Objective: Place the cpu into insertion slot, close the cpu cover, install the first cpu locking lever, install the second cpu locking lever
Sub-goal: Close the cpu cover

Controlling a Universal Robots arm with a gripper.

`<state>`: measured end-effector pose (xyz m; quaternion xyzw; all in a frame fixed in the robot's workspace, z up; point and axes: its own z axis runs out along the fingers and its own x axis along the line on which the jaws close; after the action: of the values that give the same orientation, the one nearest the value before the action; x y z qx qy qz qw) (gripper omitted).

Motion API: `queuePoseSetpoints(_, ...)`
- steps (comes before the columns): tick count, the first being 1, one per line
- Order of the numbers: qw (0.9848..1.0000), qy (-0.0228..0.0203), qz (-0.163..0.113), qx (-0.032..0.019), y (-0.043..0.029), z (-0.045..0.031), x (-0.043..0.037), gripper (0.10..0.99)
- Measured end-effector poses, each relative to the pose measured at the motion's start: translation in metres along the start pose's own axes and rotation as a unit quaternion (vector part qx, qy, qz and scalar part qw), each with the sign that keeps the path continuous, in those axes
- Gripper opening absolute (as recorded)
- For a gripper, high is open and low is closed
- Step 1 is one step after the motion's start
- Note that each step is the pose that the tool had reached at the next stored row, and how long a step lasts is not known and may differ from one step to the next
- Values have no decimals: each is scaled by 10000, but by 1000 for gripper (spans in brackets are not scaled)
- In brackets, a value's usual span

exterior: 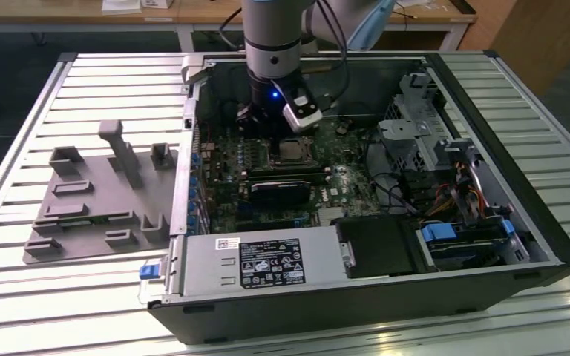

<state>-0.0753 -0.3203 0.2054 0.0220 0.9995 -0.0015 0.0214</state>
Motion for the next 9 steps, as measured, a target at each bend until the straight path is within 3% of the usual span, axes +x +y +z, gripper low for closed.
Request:
queuePoseSetpoints(5,10000,0,-1,5,2,-18,-15,102)
queuePoseSetpoints(9,10000,14,0,6,6,-13,-128,102)
